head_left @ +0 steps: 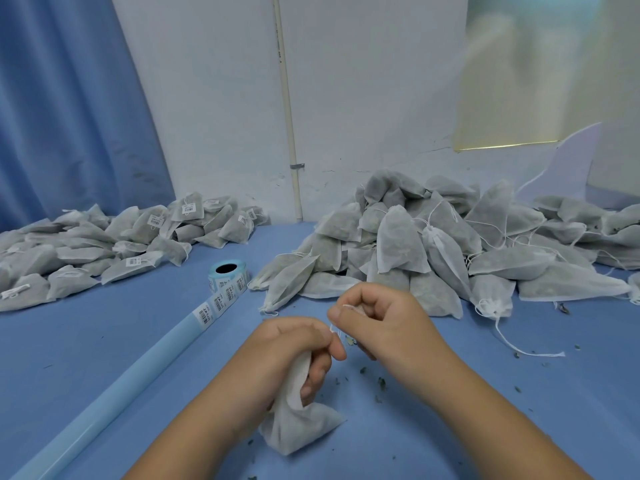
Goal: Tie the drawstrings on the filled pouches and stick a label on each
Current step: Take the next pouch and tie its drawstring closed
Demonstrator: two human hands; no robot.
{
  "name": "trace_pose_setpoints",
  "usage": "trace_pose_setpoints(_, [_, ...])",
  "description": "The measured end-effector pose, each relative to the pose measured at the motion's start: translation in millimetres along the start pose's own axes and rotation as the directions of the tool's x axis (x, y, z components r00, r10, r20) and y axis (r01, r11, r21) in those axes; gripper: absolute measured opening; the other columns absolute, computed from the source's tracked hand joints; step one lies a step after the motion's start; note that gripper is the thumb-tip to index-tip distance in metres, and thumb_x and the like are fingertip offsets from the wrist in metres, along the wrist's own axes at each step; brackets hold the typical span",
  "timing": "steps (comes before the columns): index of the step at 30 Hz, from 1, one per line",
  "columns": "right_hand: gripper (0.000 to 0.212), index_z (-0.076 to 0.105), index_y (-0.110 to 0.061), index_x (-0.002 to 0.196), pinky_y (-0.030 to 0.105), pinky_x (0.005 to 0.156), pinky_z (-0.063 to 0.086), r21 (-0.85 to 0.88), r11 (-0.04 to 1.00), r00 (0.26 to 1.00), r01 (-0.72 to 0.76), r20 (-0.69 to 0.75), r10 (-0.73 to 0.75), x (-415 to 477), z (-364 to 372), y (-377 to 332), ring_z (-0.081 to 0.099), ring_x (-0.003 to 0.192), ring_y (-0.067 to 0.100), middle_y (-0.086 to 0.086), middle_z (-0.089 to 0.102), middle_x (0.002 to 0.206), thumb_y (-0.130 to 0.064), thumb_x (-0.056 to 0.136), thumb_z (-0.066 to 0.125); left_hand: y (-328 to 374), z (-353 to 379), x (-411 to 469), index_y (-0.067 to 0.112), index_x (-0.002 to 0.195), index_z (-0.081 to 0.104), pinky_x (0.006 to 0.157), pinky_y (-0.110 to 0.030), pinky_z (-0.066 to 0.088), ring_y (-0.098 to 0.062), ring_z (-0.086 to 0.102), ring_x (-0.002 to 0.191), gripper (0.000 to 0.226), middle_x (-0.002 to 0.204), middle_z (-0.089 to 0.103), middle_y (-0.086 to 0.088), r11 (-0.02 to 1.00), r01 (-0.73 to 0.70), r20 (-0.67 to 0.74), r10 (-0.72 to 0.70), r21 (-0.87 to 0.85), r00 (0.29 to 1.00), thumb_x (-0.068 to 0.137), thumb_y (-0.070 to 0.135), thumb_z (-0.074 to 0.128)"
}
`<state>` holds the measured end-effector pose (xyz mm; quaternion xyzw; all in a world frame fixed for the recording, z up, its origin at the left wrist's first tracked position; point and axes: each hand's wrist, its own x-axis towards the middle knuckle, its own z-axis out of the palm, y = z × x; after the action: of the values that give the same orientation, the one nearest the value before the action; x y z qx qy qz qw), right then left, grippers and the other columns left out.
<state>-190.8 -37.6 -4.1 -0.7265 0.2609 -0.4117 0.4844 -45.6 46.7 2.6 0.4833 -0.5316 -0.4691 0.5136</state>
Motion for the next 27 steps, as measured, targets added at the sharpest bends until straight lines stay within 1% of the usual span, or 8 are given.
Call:
trace_pose_setpoints(3, [0.015,0.063,-0.025,0.071,0.024,0.053,0.038,-0.153,0.988,0.997,-0.004,-0.081,-0.008,1,2,6,0.042,0.05,0.007,-0.011,0.047,0.053,-0.023,0.085,0.067,1,-4,1,0.008,0.059,0.062,0.042,-0.022,0.033,-0.015,0.034,0.04,0.019,0.048,0.038,-0.004,0.977,0.085,0.025,-0.082,-0.197,0.996,0.068,0.025,0.062])
trace_pose_setpoints(7, [0.014,0.058,-0.032,0.085,0.017,0.068,0.041,-0.505,0.856,0.939,0.112,-0.228,-0.257,2,0,7,0.053,0.078,0.004,-0.015,0.053,0.085,-0.021,0.084,0.065,3,-8,4,0.01,0.054,0.056,0.037,-0.022,0.031,-0.012,0.032,0.036,0.01,0.046,0.033,0.0,0.883,0.183,0.064,-0.172,-0.432,0.983,0.063,0.01,0.062])
trace_pose_setpoints(9, [0.014,0.06,-0.029,0.091,0.015,0.07,0.041,-0.466,0.87,0.886,0.163,-0.318,-0.337,2,-1,1,0.053,0.082,0.006,-0.014,0.051,0.092,-0.019,0.083,0.065,4,-9,4,0.011,0.055,0.053,0.037,-0.022,0.03,-0.012,0.031,0.035,0.014,0.046,0.032,0.001,0.85,0.193,0.083,-0.175,-0.49,0.981,0.064,0.014,0.064])
trace_pose_setpoints(11, [0.006,0.063,-0.024,0.083,0.012,0.066,0.04,-0.378,0.891,0.863,0.252,-0.328,-0.384,0,-2,-7,0.053,0.073,0.008,-0.013,0.054,0.084,-0.019,0.081,0.063,5,-10,5,0.011,0.055,0.051,0.037,-0.022,0.028,-0.012,0.031,0.035,0.018,0.045,0.032,0.001,0.823,0.202,0.104,-0.173,-0.531,0.979,0.06,0.017,0.068])
trace_pose_setpoints(13, [0.009,0.063,-0.021,0.07,0.012,0.057,0.038,-0.199,0.936,0.927,0.291,-0.184,-0.327,-5,-2,-16,0.048,0.058,0.005,-0.013,0.054,0.065,-0.019,0.079,0.061,4,-10,6,0.011,0.055,0.051,0.037,-0.022,0.027,-0.012,0.032,0.035,0.018,0.045,0.032,0.001,0.811,0.218,0.125,-0.179,-0.542,0.976,0.06,0.017,0.068])
trace_pose_setpoints(15, [0.014,0.064,-0.016,0.068,0.015,0.052,0.037,-0.068,0.974,0.976,0.216,0.021,-0.215,-9,1,-20,0.043,0.053,0.003,-0.012,0.05,0.056,-0.016,0.082,0.064,2,-8,6,0.011,0.056,0.053,0.037,-0.022,0.029,-0.012,0.032,0.035,0.018,0.045,0.033,0.002,0.82,0.229,0.136,-0.184,-0.525,0.973,0.06,0.018,0.069])
trace_pose_setpoints(17, [0.018,0.064,-0.017,0.068,0.015,0.053,0.037,-0.079,0.983,0.981,0.168,0.107,-0.159,-11,6,-20,0.042,0.053,0.003,-0.011,0.05,0.057,-0.01,0.084,0.066,-1,-8,7,0.011,0.056,0.053,0.037,-0.022,0.032,-0.011,0.033,0.036,0.019,0.045,0.033,0.002,0.834,0.232,0.145,-0.183,-0.502,0.972,0.061,0.02,0.069])
trace_pose_setpoints(27, [0.017,0.064,-0.018,0.067,0.017,0.049,0.036,-0.05,0.999,0.99,0.018,0.141,-0.011,-11,7,-21,0.041,0.053,0.007,-0.005,0.051,0.059,-0.006,0.08,0.064,-4,-13,6,0.009,0.06,0.057,0.04,-0.02,0.032,-0.011,0.033,0.039,0.021,0.048,0.036,0.0,0.936,0.162,0.117,-0.132,-0.313,0.984,0.067,0.026,0.067])
